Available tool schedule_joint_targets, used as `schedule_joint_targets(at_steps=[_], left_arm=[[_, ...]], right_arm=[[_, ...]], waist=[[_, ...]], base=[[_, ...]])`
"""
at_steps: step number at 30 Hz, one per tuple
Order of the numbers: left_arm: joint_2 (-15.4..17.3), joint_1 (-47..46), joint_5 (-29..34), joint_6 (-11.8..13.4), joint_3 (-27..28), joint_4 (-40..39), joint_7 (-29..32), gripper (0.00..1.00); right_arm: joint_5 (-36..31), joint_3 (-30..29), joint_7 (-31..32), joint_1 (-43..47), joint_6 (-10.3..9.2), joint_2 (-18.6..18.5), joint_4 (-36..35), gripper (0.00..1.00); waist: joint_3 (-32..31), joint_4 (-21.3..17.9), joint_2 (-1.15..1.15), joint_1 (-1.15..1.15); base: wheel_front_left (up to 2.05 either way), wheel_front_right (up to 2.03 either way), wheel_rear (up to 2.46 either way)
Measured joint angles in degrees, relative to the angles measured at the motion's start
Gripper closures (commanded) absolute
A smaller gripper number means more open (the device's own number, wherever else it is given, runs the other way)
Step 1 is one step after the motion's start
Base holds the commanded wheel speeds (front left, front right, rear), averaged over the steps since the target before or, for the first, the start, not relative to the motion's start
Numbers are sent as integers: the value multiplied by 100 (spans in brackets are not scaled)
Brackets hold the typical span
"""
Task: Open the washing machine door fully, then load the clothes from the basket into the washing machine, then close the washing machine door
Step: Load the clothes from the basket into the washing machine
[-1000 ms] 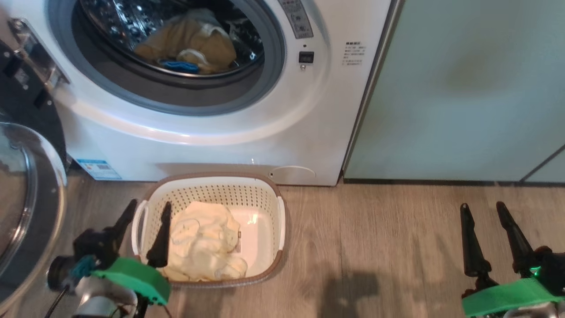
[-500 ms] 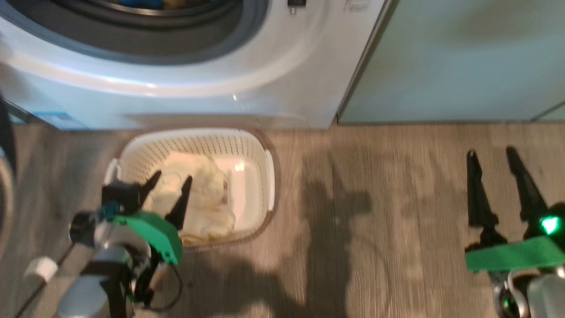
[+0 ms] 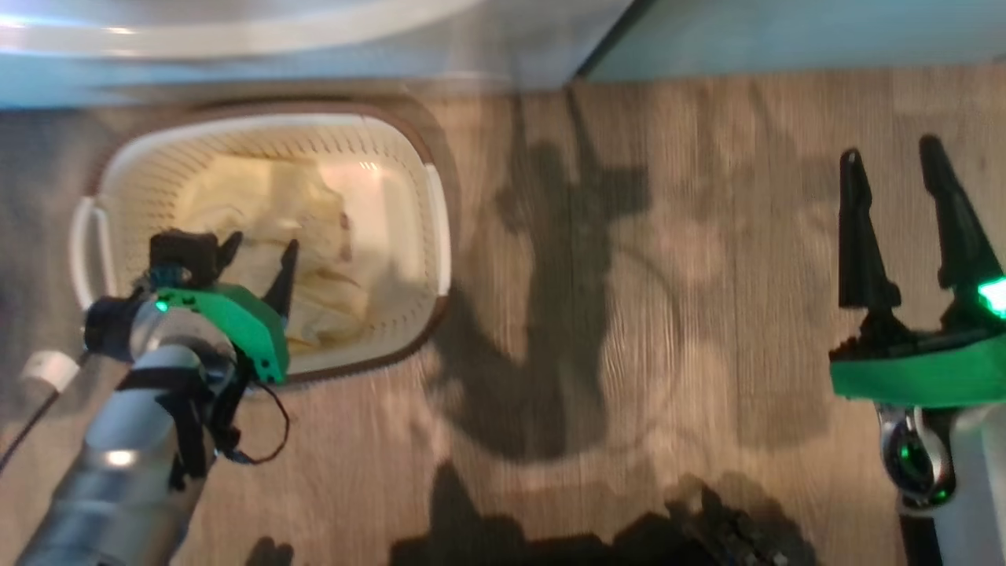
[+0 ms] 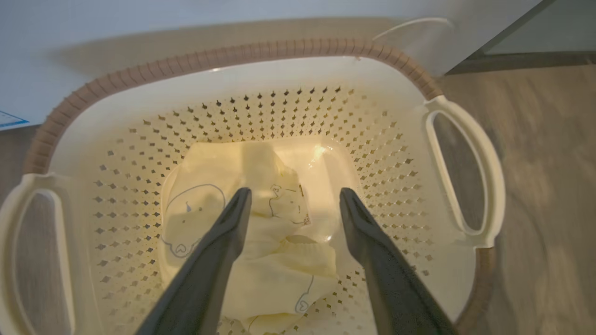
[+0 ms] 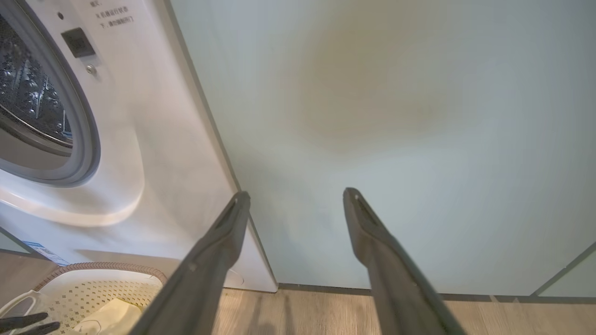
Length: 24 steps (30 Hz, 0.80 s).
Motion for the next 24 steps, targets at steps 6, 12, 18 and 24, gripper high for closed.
schedule_joint_targets(at_steps=[6,12,18,24], left_arm=[[87,-477,2,-79,-35,744,-11,0],[393,-976,-69,-97,59,1221,-119,0],[645,-1363,-148,-97,194,1578,-137,0],[783,-1768,-179,-91,213,1835,-60,0]], right_arm=[[158,85,0,-264,0,1,-165,0],[483,205,0,-365,0,1,-324,0],[617,274,-1,-566,0,2,-465,0],[700,409,0,-682,0,3,-572,0]], waist=[[547,-268,0,-1],[1066,-556,0,-1],[1575,-805,0,-1],[1978,-985,0,0]], base=[[0,0,0],[0,0,0],[0,0,0],[0,0,0]])
